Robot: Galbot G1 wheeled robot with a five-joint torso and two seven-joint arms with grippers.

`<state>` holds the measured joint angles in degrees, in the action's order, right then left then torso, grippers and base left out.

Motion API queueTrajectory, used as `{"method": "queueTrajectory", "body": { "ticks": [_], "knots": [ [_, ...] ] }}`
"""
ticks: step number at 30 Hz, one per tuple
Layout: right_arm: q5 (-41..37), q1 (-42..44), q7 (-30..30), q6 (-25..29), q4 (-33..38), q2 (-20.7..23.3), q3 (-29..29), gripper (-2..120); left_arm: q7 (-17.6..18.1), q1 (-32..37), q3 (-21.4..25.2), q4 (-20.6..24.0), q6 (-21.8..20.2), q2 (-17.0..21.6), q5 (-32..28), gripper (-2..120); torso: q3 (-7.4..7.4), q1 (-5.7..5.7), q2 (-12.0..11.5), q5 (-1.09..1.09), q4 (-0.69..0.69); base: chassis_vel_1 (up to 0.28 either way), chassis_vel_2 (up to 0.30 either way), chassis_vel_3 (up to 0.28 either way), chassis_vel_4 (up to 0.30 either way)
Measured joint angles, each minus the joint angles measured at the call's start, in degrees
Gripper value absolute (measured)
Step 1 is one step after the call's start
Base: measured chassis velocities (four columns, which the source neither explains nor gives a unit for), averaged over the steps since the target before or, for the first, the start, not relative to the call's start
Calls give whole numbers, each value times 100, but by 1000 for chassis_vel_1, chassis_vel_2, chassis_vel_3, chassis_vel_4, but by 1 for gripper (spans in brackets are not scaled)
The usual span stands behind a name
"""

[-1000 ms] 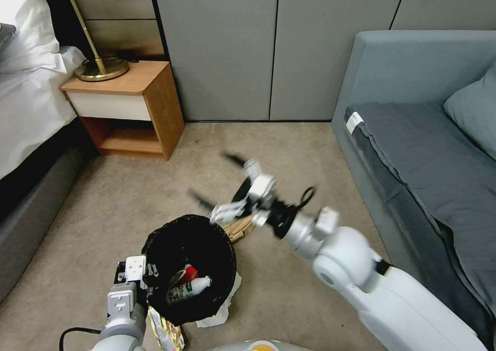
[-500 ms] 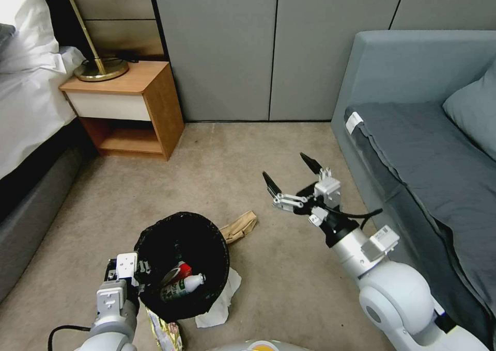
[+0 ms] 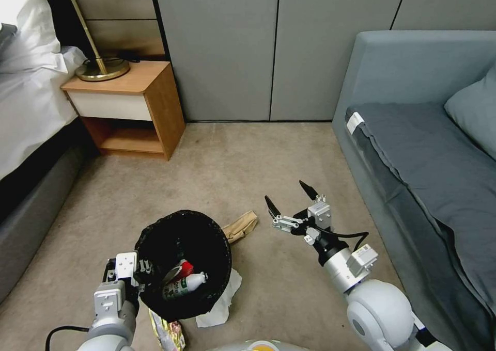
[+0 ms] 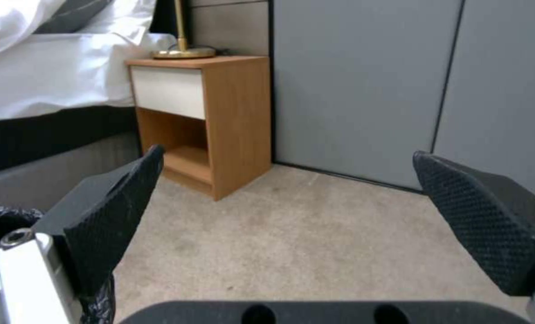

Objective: Pick up the trash bin, then pick up the garbage from the floor and place it into the trash bin.

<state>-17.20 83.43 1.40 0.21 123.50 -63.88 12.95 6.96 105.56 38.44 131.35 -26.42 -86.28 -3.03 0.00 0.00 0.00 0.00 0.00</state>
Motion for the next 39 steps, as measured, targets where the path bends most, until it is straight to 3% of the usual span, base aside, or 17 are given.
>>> {"method": "queueTrajectory", "body": {
  "ticks": [39],
  "knots": [
    [41, 21, 101, 106, -247, 190, 41, 100, 0, 53, 104, 136, 41, -7, -1, 1, 1, 0, 0, 0, 1, 87, 81, 86, 81]
  ]
}}
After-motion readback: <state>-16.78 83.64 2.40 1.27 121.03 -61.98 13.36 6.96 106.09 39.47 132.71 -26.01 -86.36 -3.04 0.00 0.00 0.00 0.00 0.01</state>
